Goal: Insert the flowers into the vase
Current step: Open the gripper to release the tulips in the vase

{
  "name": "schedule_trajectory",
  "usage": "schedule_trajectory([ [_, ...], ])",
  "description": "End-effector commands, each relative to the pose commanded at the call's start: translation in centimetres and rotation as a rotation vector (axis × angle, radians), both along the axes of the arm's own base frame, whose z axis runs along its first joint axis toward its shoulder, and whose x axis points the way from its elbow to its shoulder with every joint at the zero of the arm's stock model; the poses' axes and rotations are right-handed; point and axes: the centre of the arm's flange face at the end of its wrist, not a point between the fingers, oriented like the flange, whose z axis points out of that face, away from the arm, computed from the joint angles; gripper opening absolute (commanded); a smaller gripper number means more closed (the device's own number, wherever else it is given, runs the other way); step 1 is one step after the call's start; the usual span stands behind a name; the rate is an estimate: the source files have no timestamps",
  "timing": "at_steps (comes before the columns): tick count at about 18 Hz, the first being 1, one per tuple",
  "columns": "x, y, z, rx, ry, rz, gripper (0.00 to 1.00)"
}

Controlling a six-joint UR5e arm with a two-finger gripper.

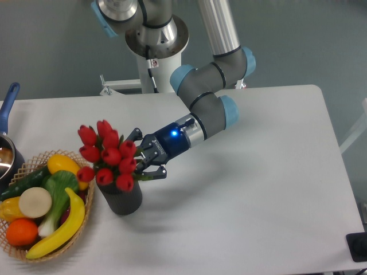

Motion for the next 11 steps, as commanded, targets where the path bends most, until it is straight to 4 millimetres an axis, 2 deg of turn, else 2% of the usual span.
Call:
schedule_trajectory([
  [2, 0.11, 0.02, -0.05, 0.000, 0.000, -0.001, 0.61],
  [4, 0.04, -0.03, -0.05, 0.000, 0.000, 0.000, 0.62],
  [5, 0.04, -0.03, -0.05, 0.000, 0.000, 0.000, 0.68],
  [7, 0.01, -0.01, 0.10, 0.002, 0.003, 0.000, 0.89],
  [9, -0.01, -0.09, 0.11, 0.002, 0.003, 0.002, 0.98],
  [11, 0.03, -0.11, 0.06, 0.000, 0.003, 0.002, 1.00],
])
